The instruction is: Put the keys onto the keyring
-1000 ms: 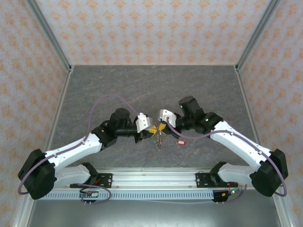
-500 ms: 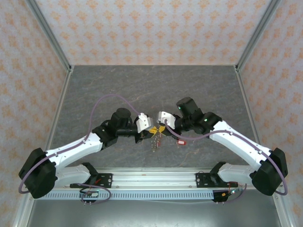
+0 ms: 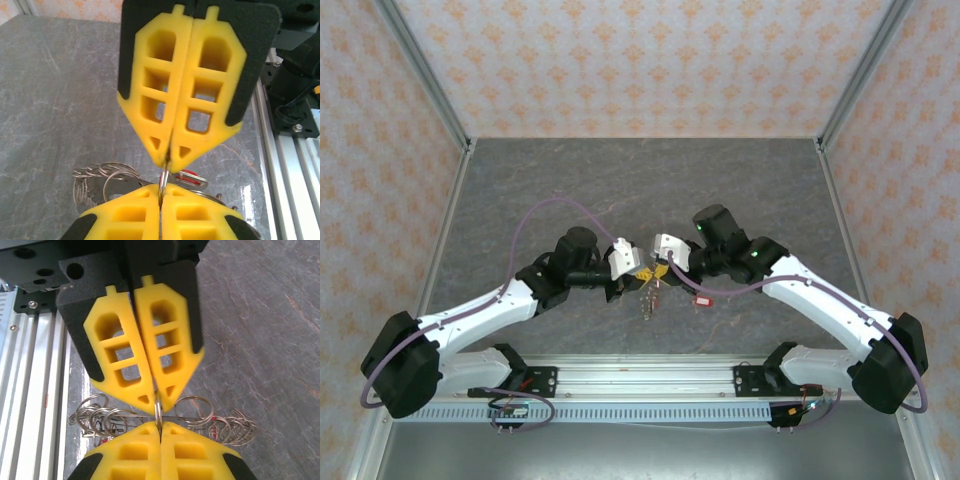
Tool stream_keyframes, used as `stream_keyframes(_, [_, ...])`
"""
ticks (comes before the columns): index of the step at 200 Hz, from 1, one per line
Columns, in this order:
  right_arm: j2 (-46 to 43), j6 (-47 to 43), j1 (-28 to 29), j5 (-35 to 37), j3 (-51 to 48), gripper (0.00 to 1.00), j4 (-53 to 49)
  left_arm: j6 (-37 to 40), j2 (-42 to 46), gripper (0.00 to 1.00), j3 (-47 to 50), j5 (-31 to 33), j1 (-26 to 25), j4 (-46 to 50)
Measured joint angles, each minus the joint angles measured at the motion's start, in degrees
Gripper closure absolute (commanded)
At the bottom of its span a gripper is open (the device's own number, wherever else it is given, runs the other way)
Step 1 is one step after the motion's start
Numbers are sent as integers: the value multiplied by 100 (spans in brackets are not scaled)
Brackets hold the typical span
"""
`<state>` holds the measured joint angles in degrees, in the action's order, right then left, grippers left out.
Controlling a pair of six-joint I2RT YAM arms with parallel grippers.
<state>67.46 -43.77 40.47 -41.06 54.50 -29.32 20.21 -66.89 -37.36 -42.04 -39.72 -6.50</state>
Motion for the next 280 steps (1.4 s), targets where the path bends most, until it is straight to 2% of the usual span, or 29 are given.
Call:
stream_keyframes(55, [-190,155,0,181,-317,86,374,-131,22,100,109,52,-4,-186])
stream_keyframes(92, [-271,409,-15,232,-708,86,820,-258,26,100,122,48,-4,-214])
stream_keyframes(154, [-271,695,-186,210,-1086,95,1353,-369,7,100,144,52,-2,-297])
stream_keyframes(174, [-271,706,-195,210,-1119,90,1379,-380,7,100,157,55,0,-319])
stream_keyframes(202, [-330,737,-205,229,-1130,88,1377,-385,-2,100,157,52,0,-345])
stream_keyframes(245, [-802,592,-245,223,-1152,79,1318,-365,-2,100,157,48,0,-402])
stream_keyframes(280, [-800,420,-254,-31,-1043,78,1220,-365,-2,100,157,46,0,-400])
